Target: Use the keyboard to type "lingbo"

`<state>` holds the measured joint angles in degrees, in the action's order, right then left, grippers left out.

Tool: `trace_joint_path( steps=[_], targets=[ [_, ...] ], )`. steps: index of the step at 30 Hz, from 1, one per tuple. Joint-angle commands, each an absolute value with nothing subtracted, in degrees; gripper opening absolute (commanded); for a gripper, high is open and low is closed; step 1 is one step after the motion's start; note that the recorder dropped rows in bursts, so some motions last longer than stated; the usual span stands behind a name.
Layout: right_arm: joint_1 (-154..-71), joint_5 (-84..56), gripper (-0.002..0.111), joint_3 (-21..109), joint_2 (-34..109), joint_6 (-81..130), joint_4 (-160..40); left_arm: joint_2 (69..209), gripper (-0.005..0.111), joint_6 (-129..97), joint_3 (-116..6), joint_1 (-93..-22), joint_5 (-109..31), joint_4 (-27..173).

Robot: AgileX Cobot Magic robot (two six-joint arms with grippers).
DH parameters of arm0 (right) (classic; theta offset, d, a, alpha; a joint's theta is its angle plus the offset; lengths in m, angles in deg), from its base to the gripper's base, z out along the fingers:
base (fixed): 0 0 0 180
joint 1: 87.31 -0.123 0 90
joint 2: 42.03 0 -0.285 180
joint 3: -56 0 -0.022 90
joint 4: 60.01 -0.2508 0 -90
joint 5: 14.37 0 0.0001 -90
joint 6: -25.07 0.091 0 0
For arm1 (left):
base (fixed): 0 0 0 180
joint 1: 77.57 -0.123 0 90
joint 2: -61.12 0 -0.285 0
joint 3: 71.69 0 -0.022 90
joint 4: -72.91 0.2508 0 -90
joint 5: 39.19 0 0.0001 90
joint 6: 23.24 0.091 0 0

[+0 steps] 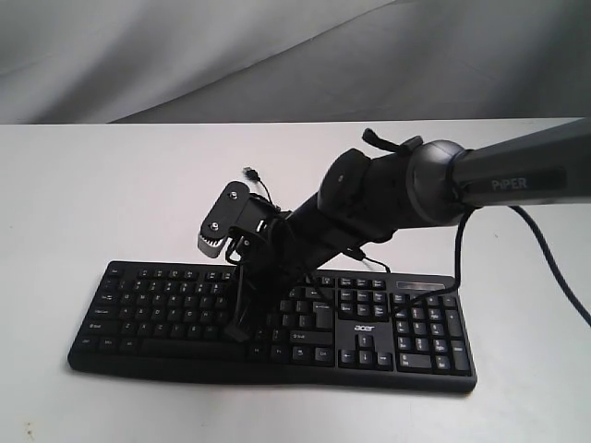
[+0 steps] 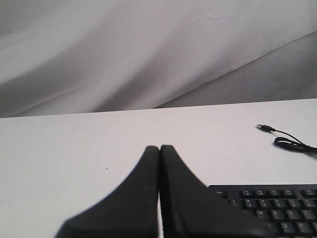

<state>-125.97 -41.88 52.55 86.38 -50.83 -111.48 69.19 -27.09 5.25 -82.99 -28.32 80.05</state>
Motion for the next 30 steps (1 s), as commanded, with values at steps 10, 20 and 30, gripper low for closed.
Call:
trace_joint_path(
  steps=[10,20,30],
  targets=[
    [-126.05,-40.86,0.0,52.92,87.49,-51.27,-112.31,68.91,0.001,-27.21,5.52,-82.68,-28.67,80.06],
    [-126.15,-42.23,0.0,52.92,85.79,-51.27,-112.1,68.91,0.001,-27.21,5.52,-82.68,-28.67,80.06],
    [-129.27,-44.4,0.0,52.92,85.1,-50.79,-112.31,68.91,0.001,-27.21,5.52,-82.68,-28.67,80.06]
  ],
)
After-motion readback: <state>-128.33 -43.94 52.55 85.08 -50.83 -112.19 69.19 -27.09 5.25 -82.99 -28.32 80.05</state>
